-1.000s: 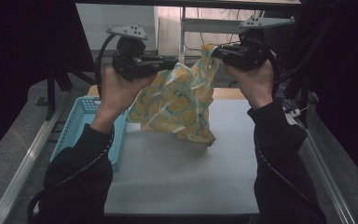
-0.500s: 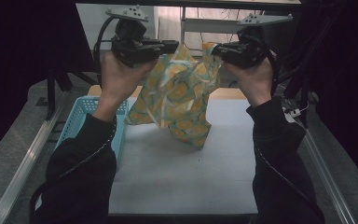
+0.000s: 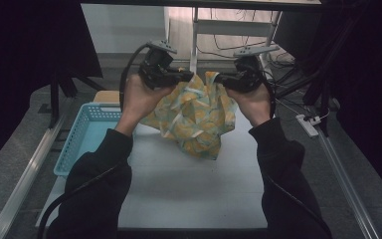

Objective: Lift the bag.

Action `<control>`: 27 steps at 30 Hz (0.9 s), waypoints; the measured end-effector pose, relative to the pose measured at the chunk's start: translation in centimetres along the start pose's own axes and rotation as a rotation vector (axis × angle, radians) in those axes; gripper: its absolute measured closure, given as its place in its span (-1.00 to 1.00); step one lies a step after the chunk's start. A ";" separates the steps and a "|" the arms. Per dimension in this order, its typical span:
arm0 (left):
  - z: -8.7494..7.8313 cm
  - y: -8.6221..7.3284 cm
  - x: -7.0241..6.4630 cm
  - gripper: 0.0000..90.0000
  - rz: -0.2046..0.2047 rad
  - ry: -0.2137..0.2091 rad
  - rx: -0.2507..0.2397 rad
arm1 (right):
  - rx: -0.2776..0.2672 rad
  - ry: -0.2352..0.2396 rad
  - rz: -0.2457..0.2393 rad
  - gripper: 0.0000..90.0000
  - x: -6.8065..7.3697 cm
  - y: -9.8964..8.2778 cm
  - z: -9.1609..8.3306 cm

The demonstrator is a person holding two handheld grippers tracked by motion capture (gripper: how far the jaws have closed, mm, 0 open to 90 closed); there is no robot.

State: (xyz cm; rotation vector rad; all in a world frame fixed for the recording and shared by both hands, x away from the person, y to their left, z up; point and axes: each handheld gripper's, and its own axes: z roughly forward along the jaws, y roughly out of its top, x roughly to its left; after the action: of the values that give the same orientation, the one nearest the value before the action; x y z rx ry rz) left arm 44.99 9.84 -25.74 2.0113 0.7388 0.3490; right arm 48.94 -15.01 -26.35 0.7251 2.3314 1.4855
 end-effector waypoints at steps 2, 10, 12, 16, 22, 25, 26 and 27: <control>0.8 -0.5 0.3 0.97 -0.009 -0.006 0.010 | 0.012 0.006 0.020 1.00 -0.4 -1.0 0.8; 1.5 -1.7 0.7 0.60 -0.024 -0.024 0.019 | 0.026 0.022 0.054 0.82 -1.0 -2.8 1.8; 1.6 -2.1 0.8 0.42 -0.024 -0.006 0.019 | 0.026 0.021 0.056 0.70 -1.0 -3.1 1.9; 1.8 -3.0 1.2 0.09 -0.041 -0.006 0.038 | 0.038 0.028 0.065 0.46 -1.0 -3.8 2.1; 1.5 -4.1 1.3 -0.30 -0.038 -0.014 0.040 | 0.036 0.016 0.070 0.04 -1.2 -5.1 2.0; 0.9 -4.6 1.4 -0.44 -0.043 -0.027 0.028 | 0.029 0.013 0.071 -0.08 -1.3 -5.6 1.6; 0.7 -4.8 1.4 -0.49 -0.048 -0.034 0.024 | 0.026 0.013 0.074 -0.13 -1.3 -5.7 1.5; 0.5 -5.0 1.4 -0.53 -0.056 -0.040 0.024 | 0.028 0.013 0.076 -0.16 -1.3 -5.8 1.4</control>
State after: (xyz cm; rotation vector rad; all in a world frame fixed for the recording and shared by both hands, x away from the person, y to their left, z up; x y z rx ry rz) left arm 44.54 12.32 -30.36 2.0101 0.7760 0.2683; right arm 49.16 -16.69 -32.24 0.8224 2.3631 1.4960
